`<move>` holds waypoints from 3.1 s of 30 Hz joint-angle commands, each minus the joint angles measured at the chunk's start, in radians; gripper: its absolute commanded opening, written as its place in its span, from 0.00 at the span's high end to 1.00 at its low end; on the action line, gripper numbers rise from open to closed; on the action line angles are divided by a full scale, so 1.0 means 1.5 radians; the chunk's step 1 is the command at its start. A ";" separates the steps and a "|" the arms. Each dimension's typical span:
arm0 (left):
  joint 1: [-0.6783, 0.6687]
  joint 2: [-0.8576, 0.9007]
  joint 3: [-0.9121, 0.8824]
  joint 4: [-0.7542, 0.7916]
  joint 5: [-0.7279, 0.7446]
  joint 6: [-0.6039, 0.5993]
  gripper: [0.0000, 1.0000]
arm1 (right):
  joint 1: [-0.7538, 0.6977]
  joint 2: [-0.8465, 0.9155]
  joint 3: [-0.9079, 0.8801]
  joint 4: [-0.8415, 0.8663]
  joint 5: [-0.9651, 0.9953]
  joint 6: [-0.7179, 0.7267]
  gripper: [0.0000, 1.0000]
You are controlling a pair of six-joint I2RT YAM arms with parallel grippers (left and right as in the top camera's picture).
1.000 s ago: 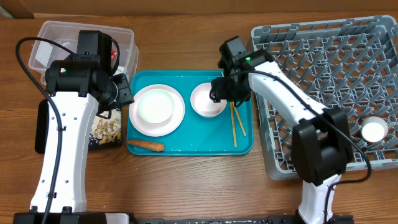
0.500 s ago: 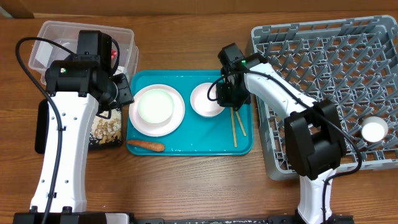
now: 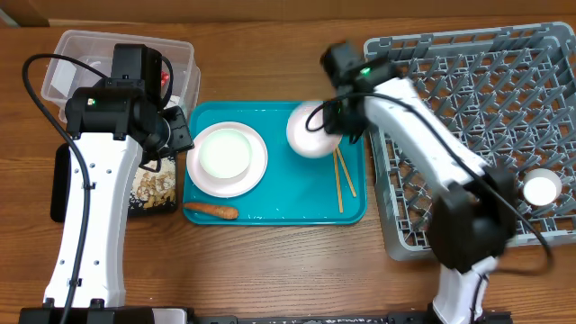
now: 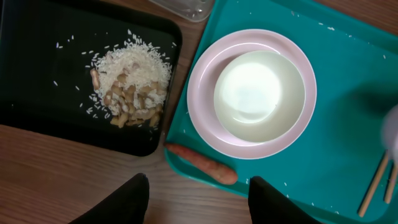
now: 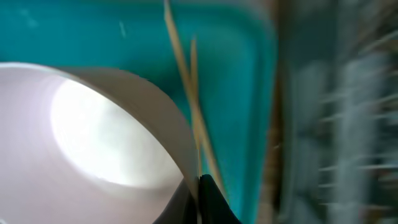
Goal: Sort waste into correct bins and load items into the dishwasher
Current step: 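Lift the white bowl with the right gripper and carry it to the rack, then set the bowl upside down in the rack's back right area and release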
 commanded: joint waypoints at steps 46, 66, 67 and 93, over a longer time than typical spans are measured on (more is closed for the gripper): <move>0.002 -0.002 0.008 0.053 -0.009 -0.012 0.12 | -0.511 0.112 -0.012 0.198 0.791 0.072 0.96; 0.002 -0.002 0.009 0.058 -0.011 -0.011 0.11 | -0.407 0.110 -0.037 0.090 0.684 0.113 0.50; 0.002 -0.002 0.009 0.058 -0.011 -0.011 0.11 | -0.404 0.109 -0.036 0.076 0.684 0.128 0.41; 0.094 -0.002 0.009 -0.043 -0.073 -0.068 0.05 | -0.081 -0.150 -0.036 0.095 -0.182 -0.108 0.03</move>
